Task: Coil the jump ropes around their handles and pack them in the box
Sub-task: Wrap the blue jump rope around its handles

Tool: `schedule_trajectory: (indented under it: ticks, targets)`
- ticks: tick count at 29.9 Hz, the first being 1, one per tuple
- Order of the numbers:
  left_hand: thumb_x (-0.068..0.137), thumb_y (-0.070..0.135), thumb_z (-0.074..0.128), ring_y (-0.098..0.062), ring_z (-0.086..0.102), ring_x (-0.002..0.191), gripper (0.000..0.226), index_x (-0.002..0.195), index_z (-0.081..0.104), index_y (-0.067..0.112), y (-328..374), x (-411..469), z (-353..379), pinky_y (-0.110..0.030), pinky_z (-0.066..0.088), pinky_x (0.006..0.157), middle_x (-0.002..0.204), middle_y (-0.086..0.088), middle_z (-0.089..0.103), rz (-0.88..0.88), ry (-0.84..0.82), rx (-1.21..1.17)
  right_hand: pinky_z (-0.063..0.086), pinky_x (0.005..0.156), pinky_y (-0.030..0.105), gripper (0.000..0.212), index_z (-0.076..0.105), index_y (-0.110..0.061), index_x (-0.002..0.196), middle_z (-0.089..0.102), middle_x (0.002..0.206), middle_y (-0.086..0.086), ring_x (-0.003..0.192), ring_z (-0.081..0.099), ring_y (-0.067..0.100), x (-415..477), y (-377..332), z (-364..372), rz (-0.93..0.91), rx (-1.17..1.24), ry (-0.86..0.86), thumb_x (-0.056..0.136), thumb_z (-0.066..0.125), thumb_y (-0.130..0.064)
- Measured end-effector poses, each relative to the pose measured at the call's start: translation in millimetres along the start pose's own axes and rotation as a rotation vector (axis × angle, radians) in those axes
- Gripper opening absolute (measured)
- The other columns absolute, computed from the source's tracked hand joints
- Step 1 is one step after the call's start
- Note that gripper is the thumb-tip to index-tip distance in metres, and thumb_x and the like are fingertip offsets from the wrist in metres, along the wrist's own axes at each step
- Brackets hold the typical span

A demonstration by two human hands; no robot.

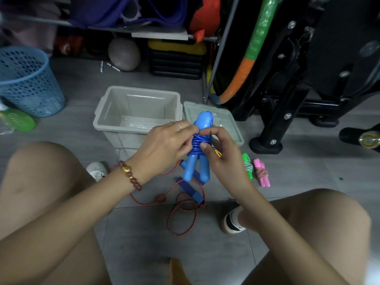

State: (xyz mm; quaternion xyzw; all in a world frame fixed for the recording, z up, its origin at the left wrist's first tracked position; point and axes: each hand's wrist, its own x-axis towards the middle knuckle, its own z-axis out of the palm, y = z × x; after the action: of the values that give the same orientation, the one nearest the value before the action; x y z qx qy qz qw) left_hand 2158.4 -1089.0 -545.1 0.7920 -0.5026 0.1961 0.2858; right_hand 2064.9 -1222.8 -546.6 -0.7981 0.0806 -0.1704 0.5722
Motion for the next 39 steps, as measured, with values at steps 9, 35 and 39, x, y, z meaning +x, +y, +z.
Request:
schedule_trajectory:
  ticks: [9,35,39]
  targets:
    - [0.085,0.017,0.045,-0.013,0.051,0.066,0.019,0.092,0.061,0.01,1,-1,-1,-0.031,0.048,0.056,0.084,-0.001,0.06,-0.066,-0.054,-0.142,0.047,0.072,0.018,0.02,0.056,-0.013,0.084,0.061,0.086,-0.005,0.08,0.06,0.007,-2,-4,-2,0.042,0.183,0.022,0.087,0.057,0.007]
    - [0.1,0.009,0.033,-0.016,0.046,0.087,0.013,0.092,0.044,0.009,11,8,15,-0.044,0.053,0.073,0.096,-0.005,0.041,-0.568,-0.225,-0.828,0.049,0.065,0.028,0.013,0.056,-0.01,0.084,0.061,0.084,-0.002,0.073,0.058,0.013,5,-9,8,0.18,0.217,0.232,0.087,0.056,0.003]
    - [0.09,0.036,0.051,-0.013,0.043,0.082,0.024,0.076,0.039,0.02,15,12,20,-0.039,0.047,0.076,0.091,-0.011,0.043,-0.656,-0.177,-0.844,0.05,0.091,0.049,0.01,0.061,-0.02,0.085,0.065,0.105,0.006,0.106,0.062,0.023,2,1,11,0.075,0.105,0.252,0.082,0.061,-0.011]
